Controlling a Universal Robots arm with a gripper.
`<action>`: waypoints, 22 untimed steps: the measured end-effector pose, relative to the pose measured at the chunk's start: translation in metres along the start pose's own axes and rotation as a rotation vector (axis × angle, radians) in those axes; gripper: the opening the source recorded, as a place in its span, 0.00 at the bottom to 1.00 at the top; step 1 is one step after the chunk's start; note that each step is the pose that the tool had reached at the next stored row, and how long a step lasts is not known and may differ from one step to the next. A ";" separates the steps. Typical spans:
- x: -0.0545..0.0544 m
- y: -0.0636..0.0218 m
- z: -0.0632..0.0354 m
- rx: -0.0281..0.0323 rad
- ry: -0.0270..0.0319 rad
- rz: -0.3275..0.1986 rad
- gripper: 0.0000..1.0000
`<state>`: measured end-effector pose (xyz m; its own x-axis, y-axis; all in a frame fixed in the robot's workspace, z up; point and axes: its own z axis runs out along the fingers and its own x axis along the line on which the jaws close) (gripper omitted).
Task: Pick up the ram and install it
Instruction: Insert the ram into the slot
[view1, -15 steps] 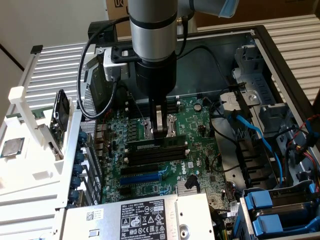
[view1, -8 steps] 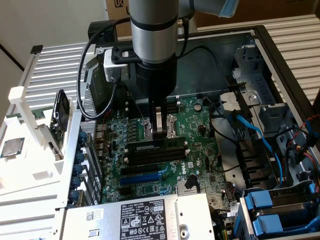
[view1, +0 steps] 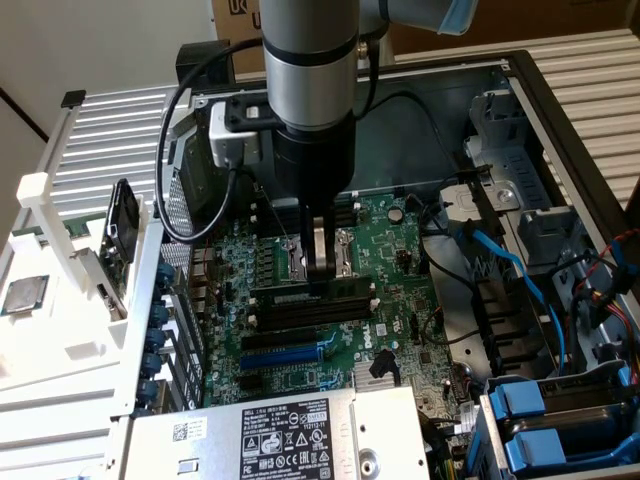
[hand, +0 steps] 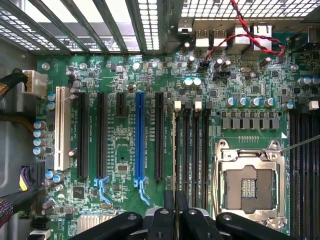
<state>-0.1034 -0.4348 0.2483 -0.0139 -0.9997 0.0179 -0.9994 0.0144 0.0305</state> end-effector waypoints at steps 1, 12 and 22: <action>0.000 -0.0001 0.0006 -0.0001 0.0001 -0.001 0.13; -0.003 0.0034 0.0046 0.0169 0.0000 -0.006 0.13; -0.003 0.0060 0.0069 0.0250 -0.0022 0.000 0.13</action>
<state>-0.1095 -0.4319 0.2416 -0.0142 -0.9998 0.0157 -0.9999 0.0143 0.0056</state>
